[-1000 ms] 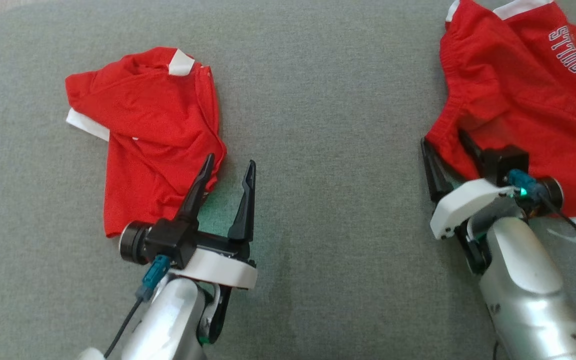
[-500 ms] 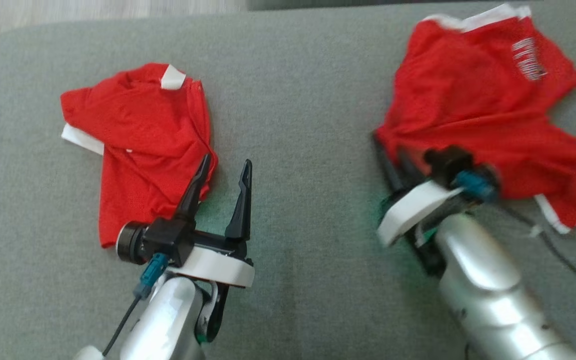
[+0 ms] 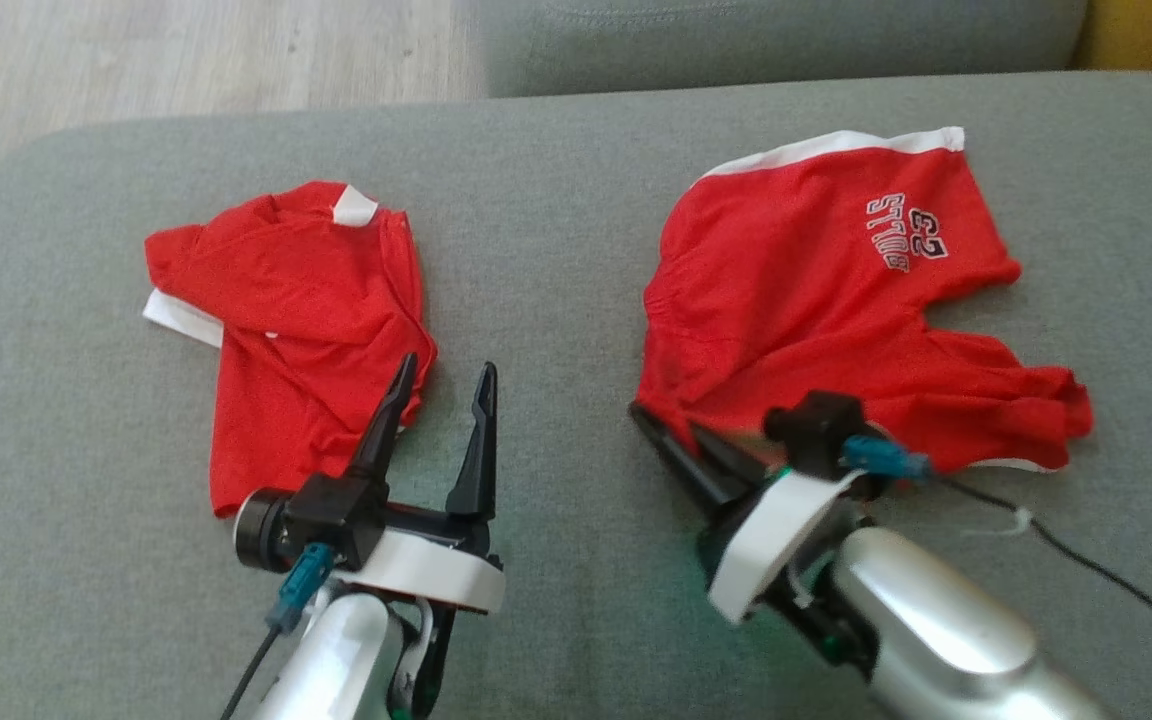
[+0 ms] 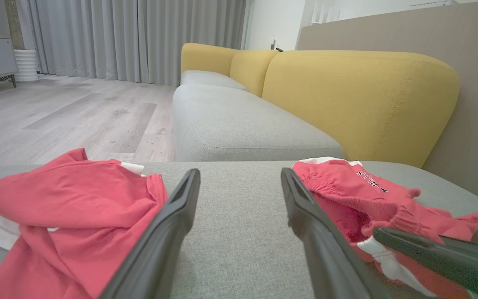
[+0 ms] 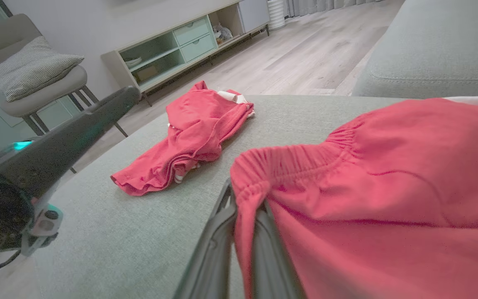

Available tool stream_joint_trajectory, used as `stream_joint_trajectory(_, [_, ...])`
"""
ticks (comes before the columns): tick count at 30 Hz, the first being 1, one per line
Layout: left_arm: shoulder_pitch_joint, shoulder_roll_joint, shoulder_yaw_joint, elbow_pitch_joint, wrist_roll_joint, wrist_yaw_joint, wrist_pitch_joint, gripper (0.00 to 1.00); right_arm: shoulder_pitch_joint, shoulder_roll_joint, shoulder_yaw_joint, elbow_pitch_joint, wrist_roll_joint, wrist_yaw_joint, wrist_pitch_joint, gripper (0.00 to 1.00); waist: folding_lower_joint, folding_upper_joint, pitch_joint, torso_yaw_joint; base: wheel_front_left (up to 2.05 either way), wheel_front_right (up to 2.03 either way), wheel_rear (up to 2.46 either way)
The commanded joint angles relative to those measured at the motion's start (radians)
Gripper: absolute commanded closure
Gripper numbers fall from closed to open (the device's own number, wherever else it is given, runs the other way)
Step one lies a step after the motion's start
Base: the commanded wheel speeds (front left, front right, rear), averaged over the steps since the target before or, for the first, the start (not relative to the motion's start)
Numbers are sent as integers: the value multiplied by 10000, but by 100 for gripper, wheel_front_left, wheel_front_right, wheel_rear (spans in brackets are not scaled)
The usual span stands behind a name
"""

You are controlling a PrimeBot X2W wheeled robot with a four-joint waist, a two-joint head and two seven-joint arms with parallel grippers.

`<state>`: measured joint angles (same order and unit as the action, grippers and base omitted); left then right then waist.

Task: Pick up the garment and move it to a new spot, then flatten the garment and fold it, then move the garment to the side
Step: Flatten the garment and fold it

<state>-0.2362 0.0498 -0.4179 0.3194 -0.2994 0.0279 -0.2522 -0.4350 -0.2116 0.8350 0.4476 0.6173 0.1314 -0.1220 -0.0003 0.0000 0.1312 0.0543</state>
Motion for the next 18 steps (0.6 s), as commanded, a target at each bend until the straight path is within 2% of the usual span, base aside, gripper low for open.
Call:
stream_joint_trajectory(1, [-260, 5, 363, -344, -21, 62, -95, 0, -74, -110, -62, -309, 88, -7, 60, 100, 3, 0, 90, 51, 0, 0, 0])
stream_joint_trajectory(9, [-475, 5, 230, -479, -29, 90, -95, 0, -843, -233, -897, 409, -143, -7, 325, 100, 3, 0, 704, 229, 0, 0, 0])
stream_joint_trajectory(14, [-623, 5, 227, -484, -20, 105, -95, 0, -1541, -81, -1121, 1611, -801, -7, 420, 100, 3, 0, 1008, 227, 0, 0, 0])
stream_joint_trajectory(15, [-656, 5, 224, -478, -17, 104, -95, 0, -1634, -12, -1145, 1962, -955, -7, 497, 64, 3, 0, 1044, 218, 0, 0, 0])
stream_joint_trajectory(16, [-656, 5, 224, -478, -17, 104, -95, 0, -1634, -12, -1145, 1962, -955, -7, 497, 64, 3, 0, 1044, 218, 0, 0, 0])
stream_joint_trajectory(17, [-688, 5, 216, -469, -19, 105, -95, 0, -1716, 71, -1169, 2301, -1095, -7, 566, 0, 3, 0, 1075, 205, 0, 0, 0])
stream_joint_trajectory(18, [-722, 5, 207, -460, -22, 106, -95, 0, -1789, 164, -1228, 2608, -1202, -7, 588, 0, 3, 0, 1101, 190, 0, 0, 0])
